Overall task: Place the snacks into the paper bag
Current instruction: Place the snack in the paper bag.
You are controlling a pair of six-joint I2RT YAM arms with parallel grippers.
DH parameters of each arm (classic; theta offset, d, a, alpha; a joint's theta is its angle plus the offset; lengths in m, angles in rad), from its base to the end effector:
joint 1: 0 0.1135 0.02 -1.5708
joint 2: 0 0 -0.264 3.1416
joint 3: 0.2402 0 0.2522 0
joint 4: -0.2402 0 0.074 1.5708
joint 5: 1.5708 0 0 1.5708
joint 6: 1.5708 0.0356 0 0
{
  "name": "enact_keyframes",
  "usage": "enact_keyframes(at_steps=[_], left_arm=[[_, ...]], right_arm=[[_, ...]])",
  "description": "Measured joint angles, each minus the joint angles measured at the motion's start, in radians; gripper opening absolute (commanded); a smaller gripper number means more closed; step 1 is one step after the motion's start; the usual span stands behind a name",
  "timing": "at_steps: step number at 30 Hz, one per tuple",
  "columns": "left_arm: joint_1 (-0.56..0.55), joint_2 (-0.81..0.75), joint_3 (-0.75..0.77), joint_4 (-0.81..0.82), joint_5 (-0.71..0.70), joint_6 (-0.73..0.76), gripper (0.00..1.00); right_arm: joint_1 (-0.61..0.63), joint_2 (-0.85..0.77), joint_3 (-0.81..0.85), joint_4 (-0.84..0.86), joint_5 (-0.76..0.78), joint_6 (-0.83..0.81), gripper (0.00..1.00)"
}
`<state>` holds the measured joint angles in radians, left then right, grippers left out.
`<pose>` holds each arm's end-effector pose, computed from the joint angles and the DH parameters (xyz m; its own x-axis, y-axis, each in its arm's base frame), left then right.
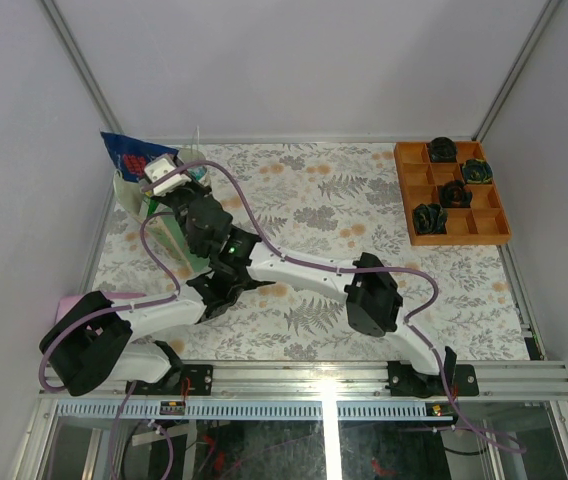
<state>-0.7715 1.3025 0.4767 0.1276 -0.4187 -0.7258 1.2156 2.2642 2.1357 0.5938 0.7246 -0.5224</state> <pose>0.1834 -0.1582 0.1602 -0.6193 -0.2436 -0.7464 0.0036 0.9498 -0.3129 0.2062 0.4881 0.3898 0.3827 -0.0425 -0.9229 -0.3520 0.9169 -0.1882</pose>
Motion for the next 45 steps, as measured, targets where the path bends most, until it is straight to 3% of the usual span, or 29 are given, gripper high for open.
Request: enact_keyframes(at_steps=[13, 20, 29, 35, 45], left_arm=[[0.0, 0.0, 0.0, 0.0, -0.008, 0.003, 1.0], [0.0, 0.001, 0.0, 0.0, -0.008, 0.003, 1.0], [0.0, 0.017, 0.006, 0.0, -0.008, 0.003, 1.0], [0.005, 0.017, 0.011, 0.0, -0.008, 0.003, 1.0], [0.009, 0.017, 0.011, 0.0, -0.008, 0.003, 1.0]], right_arm=[[-0.01, 0.017, -0.096, 0.095, 0.005, 0.065, 0.0], [-0.01, -0.119, -0.273, 0.038, 0.049, 0.133, 0.0], [0.0, -0.203, -0.331, 0.044, 0.072, 0.135, 0.0], [0.0, -0.169, -0.303, 0.093, 0.076, 0.112, 0.0], [0.0, -0.033, -0.098, 0.182, 0.058, 0.059, 0.0]])
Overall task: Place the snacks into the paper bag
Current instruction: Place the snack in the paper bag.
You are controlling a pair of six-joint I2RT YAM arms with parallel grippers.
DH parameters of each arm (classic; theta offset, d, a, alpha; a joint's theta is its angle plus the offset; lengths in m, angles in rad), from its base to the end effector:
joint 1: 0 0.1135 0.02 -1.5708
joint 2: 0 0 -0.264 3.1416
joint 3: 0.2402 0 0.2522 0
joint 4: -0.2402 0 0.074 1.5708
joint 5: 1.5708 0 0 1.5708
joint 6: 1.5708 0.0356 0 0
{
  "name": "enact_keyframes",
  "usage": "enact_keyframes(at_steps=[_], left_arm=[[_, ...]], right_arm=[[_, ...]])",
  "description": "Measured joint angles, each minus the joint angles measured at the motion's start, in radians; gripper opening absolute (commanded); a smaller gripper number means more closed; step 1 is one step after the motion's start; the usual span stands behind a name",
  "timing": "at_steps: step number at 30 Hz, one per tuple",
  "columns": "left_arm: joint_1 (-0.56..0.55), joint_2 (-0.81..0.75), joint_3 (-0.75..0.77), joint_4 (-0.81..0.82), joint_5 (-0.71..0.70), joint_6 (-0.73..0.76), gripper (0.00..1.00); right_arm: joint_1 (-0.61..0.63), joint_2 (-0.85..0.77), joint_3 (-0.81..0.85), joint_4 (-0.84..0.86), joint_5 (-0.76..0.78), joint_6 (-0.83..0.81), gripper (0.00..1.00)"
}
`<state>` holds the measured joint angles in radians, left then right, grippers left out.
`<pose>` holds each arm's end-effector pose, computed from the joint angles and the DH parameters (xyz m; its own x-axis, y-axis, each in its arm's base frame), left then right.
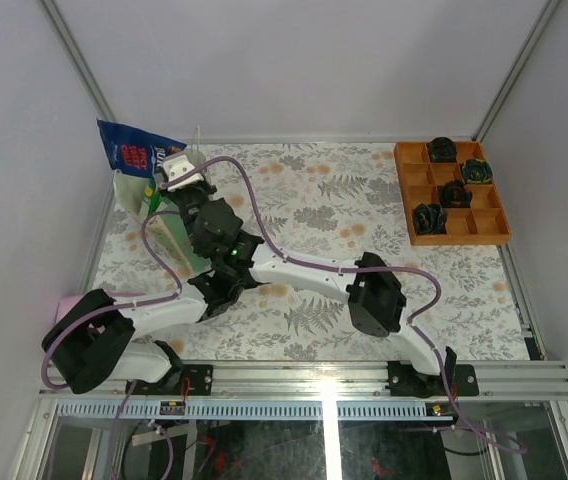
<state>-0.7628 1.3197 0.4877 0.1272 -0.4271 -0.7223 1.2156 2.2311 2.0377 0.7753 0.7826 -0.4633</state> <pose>0.1871 -0.1585 0.1596 -0.6164 -0.2432 -0.7490 -0.0089 0.9532 -0.3022 0.2033 0.4758 0.3884 0.3766 0.1040 -0.9205 -0.3260 0.9450 -0.0267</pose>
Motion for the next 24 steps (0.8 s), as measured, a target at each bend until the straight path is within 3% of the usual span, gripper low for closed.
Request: enact_keyframes(at_steps=[11, 24], left_arm=[[0.006, -0.001, 0.0, 0.0, -0.001, 0.001, 1.0], [0.014, 0.0, -0.007, -0.017, -0.003, 0.002, 1.0]], right_arm=[[-0.039, 0.047, 0.017, 0.013, -0.029, 0.106, 0.0], [-0.054, -0.004, -0.182, 0.053, -0.034, 0.179, 0.0]])
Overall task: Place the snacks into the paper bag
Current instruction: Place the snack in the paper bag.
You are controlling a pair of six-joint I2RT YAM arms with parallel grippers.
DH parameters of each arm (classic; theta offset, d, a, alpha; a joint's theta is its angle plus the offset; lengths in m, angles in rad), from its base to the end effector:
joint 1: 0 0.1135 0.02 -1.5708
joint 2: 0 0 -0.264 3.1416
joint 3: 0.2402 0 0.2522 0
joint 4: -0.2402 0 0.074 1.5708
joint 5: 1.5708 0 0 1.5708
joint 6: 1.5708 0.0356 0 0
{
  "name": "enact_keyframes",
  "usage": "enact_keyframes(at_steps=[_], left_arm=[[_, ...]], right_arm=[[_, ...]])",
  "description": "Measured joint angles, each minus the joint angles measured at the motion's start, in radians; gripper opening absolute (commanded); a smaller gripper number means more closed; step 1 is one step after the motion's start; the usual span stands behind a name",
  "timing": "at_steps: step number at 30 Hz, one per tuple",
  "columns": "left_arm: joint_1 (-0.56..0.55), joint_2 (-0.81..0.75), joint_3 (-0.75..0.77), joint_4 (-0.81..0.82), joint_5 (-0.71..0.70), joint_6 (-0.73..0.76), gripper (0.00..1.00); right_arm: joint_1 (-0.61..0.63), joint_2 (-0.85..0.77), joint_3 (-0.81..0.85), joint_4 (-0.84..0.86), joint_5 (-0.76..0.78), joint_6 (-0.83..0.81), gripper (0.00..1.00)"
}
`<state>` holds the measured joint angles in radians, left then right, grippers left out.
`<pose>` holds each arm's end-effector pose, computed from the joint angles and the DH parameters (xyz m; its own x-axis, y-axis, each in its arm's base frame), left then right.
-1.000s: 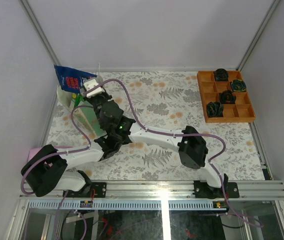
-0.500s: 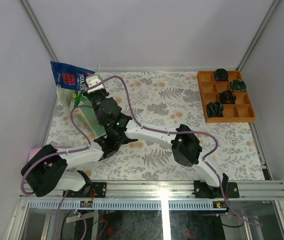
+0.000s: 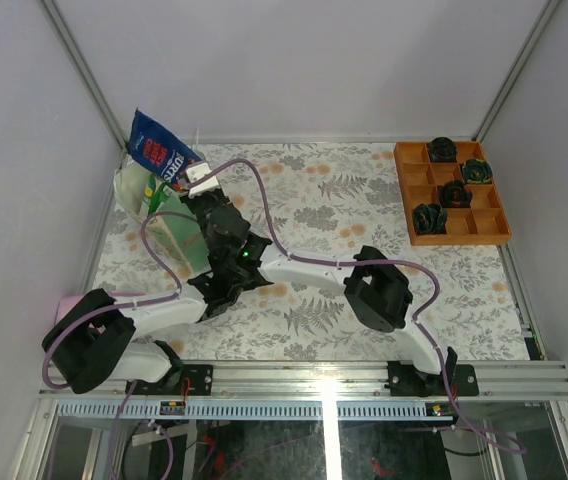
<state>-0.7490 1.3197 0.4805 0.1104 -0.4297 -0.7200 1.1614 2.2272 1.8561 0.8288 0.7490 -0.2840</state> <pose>0.1874 -0.1539 0.1562 -0.6248 -0.2376 -0.7438 -0.0273 0.9586 -0.2833 0.2296 0.4682 0.3339 0.2890 0.1504 -0.9454 -0.3622 0.9313 0.0375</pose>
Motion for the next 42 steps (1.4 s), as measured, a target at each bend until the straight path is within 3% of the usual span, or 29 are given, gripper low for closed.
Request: enact_keyframes(at_steps=[14, 42], left_arm=[[-0.002, 0.005, 0.002, 0.008, 0.0, 0.002, 1.0], [-0.004, -0.111, -0.067, 0.003, -0.036, -0.006, 1.0]], right_arm=[[0.002, -0.109, -0.148, 0.018, -0.01, 0.031, 0.0], [-0.019, -0.1, 0.048, -0.159, -0.233, 0.08, 0.0]])
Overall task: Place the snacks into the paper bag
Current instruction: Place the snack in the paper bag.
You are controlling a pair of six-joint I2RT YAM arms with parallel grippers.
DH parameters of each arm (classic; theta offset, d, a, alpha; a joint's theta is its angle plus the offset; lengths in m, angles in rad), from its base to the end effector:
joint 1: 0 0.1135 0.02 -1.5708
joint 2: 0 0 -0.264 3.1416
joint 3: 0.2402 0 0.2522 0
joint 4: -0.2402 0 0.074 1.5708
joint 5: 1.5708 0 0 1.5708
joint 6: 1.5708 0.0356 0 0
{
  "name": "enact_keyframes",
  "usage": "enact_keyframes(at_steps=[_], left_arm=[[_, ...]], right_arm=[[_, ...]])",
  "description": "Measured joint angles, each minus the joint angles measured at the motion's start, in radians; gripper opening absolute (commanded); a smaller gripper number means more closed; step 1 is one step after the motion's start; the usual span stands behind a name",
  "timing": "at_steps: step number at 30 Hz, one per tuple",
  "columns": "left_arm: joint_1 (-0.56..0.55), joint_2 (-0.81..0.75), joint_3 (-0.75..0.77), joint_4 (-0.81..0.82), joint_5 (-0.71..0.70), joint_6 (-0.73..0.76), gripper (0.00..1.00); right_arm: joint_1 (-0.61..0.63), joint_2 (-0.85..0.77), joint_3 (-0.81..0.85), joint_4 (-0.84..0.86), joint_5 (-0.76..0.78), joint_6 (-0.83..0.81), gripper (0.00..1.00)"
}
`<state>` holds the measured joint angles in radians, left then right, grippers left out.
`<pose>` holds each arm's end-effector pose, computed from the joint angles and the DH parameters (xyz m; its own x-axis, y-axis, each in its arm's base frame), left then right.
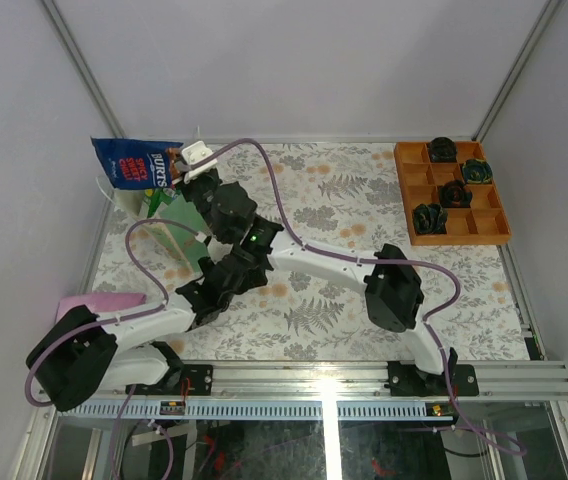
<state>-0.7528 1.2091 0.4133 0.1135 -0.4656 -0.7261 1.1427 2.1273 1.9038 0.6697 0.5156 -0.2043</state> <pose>0.1736 -0.1408 0.1607 -0.5809 -0.2688 -0.7683 -0.0389 0.9520 -0.3036 0.2262 0.4533 0.3872 0.2985 0.2291 -0.9265 -0.5579 0.8295 0.0253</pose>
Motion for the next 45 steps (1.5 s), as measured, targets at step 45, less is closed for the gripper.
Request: enact_keyframes(at_steps=[45], left_arm=[[-0.006, -0.038, -0.027, -0.003, -0.032, 0.0, 1.0]], right_arm=[[-0.084, -0.024, 0.021, -0.165, -0.066, -0.112, 0.37]])
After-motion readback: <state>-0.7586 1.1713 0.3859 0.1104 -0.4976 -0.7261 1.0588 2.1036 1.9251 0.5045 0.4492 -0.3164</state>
